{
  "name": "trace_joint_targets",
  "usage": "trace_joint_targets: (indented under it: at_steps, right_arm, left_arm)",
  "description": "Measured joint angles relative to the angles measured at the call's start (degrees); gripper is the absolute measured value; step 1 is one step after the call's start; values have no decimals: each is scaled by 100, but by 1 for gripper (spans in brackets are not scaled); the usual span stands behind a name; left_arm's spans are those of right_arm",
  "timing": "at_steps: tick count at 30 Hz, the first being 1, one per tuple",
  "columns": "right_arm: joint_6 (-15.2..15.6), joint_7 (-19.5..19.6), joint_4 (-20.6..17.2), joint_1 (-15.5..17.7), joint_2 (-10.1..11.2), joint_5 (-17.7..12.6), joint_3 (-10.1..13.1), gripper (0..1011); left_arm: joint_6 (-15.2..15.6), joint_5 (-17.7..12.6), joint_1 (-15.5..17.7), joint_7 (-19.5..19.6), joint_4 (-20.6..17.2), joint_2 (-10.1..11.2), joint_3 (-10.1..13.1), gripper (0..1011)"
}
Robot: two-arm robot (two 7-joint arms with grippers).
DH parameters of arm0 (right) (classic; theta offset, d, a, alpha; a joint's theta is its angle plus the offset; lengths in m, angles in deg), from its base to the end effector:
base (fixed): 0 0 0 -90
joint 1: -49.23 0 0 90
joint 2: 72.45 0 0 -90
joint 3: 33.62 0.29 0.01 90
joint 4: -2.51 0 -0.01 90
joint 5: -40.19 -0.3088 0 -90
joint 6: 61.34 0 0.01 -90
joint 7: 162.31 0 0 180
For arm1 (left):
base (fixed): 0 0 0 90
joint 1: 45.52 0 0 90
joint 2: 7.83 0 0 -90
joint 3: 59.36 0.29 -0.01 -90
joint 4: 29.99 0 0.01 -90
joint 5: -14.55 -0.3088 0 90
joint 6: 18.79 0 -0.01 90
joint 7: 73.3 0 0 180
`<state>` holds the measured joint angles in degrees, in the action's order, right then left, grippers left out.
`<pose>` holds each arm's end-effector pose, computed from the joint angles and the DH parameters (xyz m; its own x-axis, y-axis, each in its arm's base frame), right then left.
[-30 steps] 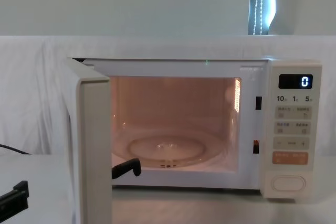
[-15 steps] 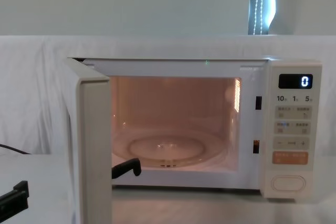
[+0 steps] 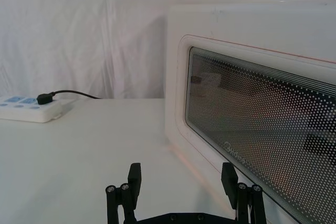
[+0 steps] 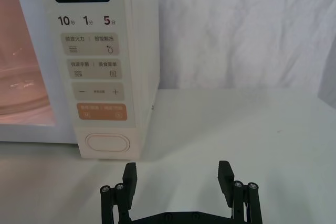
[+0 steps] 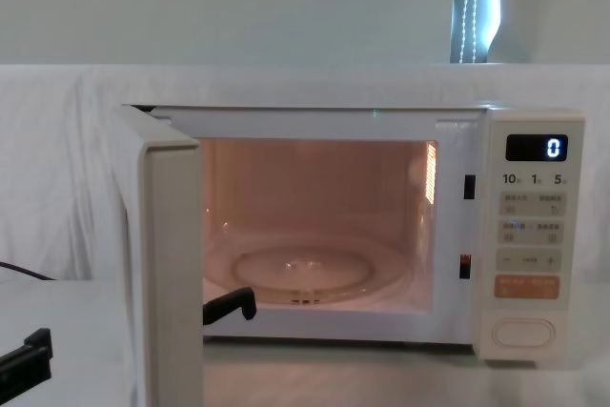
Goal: Press the button to open the microwave door with one hand; close the microwave door with the other hand.
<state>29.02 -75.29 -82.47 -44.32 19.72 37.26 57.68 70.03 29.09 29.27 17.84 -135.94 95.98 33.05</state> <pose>0.3463 -0.0198 -0.3066 0.0257 -0.9995 -0.0163 0.9992 0.0262 -0.0302 0.2530 0.0376 -0.2852 0.1244 0.9917 -0.0325 -0.9921 0.1239 -0.0174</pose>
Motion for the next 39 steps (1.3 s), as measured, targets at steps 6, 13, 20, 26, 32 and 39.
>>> trace_joint_targets:
  at_steps: [6, 13, 20, 26, 32, 39]
  right_arm:
    - [3, 0, 0, -3, 0, 2, -2, 1002]
    - [6, 0, 0, -3, 0, 5, -4, 1002]
    - [6, 0, 0, -3, 0, 7, -5, 1002]
    - [6, 0, 0, -3, 0, 7, -5, 1002]
    - [6, 0, 0, -3, 0, 7, -5, 1002]
    - [6, 0, 0, -3, 0, 6, -5, 1002]
  left_arm:
    - [0, 0, 0, 0, 0, 0, 0, 1001]
    - [0, 0, 0, 0, 0, 0, 0, 1001]
    - [0, 0, 0, 0, 0, 0, 0, 1001]
    - [0, 0, 0, 0, 0, 0, 0, 1001]
    - [0, 0, 0, 0, 0, 0, 0, 917]
    - [0, 0, 0, 0, 0, 0, 0, 714]
